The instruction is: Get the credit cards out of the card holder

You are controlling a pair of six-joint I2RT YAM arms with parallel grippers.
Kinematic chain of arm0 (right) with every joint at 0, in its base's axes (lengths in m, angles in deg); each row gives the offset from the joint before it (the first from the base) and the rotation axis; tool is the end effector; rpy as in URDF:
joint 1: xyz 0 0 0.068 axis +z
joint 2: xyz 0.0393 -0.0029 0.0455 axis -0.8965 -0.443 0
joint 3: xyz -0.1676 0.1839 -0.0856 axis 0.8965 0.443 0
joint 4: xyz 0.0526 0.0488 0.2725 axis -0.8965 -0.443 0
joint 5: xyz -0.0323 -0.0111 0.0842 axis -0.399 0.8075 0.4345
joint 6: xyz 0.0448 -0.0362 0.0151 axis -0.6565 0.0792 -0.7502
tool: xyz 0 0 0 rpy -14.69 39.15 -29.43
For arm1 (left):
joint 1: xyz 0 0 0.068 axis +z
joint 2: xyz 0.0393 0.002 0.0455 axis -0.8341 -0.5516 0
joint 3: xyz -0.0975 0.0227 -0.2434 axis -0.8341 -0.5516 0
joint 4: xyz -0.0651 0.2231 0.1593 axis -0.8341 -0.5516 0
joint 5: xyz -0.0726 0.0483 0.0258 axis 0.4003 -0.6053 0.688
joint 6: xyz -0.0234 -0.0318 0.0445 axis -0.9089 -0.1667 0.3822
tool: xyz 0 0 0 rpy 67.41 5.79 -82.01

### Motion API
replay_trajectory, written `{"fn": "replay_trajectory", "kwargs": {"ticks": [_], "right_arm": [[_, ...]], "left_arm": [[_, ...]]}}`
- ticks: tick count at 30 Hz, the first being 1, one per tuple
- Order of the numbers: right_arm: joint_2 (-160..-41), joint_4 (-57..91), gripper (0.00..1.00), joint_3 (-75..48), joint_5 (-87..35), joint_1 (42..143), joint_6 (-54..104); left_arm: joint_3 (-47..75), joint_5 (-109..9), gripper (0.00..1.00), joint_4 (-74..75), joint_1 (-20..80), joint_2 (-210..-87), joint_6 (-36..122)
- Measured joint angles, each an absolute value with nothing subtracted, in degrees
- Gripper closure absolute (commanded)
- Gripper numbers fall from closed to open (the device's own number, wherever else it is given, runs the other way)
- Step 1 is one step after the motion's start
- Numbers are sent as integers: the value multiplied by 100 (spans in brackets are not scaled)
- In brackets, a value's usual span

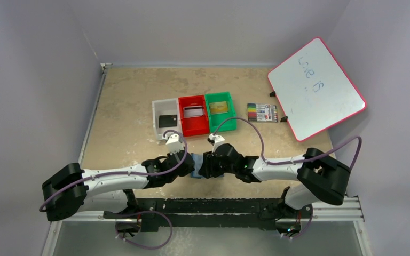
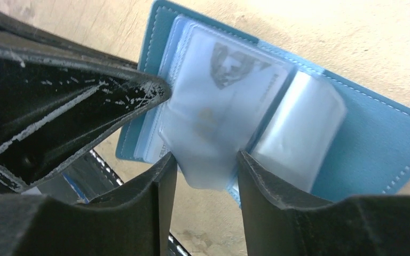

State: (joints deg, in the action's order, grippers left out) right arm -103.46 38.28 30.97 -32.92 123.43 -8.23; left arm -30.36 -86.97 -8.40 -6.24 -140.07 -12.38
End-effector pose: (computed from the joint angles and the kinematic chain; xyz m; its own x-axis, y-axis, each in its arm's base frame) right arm 0.1513 0.2603 0.1277 -0.7612 -0.0329 -0.6477 -0.4961 0.6727 0.5489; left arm 0.1301 -0.2072 0.1468 -0.7026 -0.3953 -0.5917 -0.0527 0.8581 -0.5107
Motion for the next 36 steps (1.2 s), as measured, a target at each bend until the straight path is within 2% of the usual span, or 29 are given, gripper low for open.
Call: {"fn": "replay_trajectory", "kwargs": {"ticks": [7, 12, 22, 30, 36], "right_arm": [[-10177, 3718, 59, 3121, -3595, 12343, -1210], [-10057, 3511, 59, 3151, -3943, 12343, -1487], [-9609, 2490, 47, 3138, -5165, 12338, -1992], [-8599, 1644, 46, 3154, -5871, 12338, -2407], [-7377, 1832, 48, 3565, -5794, 12336, -2333]], "left_arm": [[-3034, -8695, 100, -827, -624, -14007, -1240], [-3034, -8691, 100, -820, -626, -14007, -1242], [-3034, -8673, 100, -818, -628, -14007, -1242], [-3034, -8669, 100, -816, -628, -14014, -1242], [-3032, -8658, 100, -814, -628, -14025, -1242]]}}
